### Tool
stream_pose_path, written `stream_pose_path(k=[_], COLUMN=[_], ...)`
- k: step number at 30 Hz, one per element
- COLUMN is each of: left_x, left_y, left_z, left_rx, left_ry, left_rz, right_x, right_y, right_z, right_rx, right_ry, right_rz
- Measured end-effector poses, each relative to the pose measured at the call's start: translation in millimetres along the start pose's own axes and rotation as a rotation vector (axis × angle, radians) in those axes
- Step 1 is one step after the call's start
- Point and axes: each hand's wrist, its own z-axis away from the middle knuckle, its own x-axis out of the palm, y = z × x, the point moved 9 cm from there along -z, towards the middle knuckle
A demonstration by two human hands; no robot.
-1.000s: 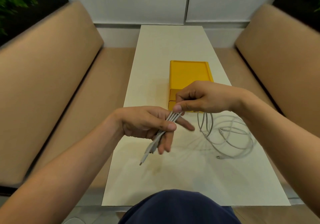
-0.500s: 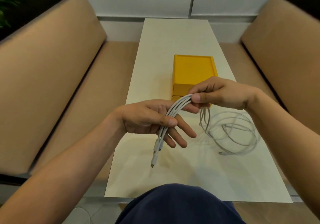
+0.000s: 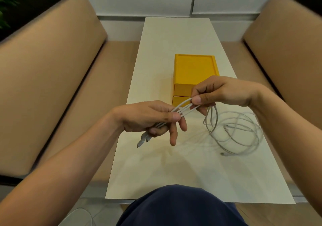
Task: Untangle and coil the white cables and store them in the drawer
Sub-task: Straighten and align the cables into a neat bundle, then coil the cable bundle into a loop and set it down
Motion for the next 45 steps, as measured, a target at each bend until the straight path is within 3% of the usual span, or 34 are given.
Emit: stream_pose_path(k=[10, 15, 18, 21, 24, 31, 37, 40, 45], left_x=[23, 33, 29, 22, 10, -10, -16, -11, -5], left_y=[0, 0, -7, -9, -11, -15, -11, -5, 21], left_z=[13, 12, 10, 9, 7, 6, 6, 7, 8], left_rx=[0.102, 0.08, 0.029, 0.015, -0.017, -0.076, -0.049, 0.002, 0.204], left_ry=[-0.276, -0.367, -0.343, -0.271, -0.135, 0.051, 0.035, -0.027, -0.053], left_rz=[0.302, 0.253, 0.184, 0.044, -0.04, -0.089, -0.036, -0.024, 0.12], right_x=[0, 4, 13, 15, 9, 4, -10, -29, -28], right_y=[-3, 1, 5, 10, 13, 9, 2, 4, 17], right_z=[-8, -14, -12, -8, -5, -1, -7, -10, -15], right_rx=[-0.145, -0.117, -0.051, 0.066, 0.145, 0.159, 0.064, 0.045, -0.111], right_ry=[0.128, 0.076, -0.058, -0.153, -0.157, -0.138, 0.008, 0.193, 0.477], right_rz=[-0.189, -0.185, -0.202, -0.055, 0.137, 0.205, 0.215, 0.196, -0.072])
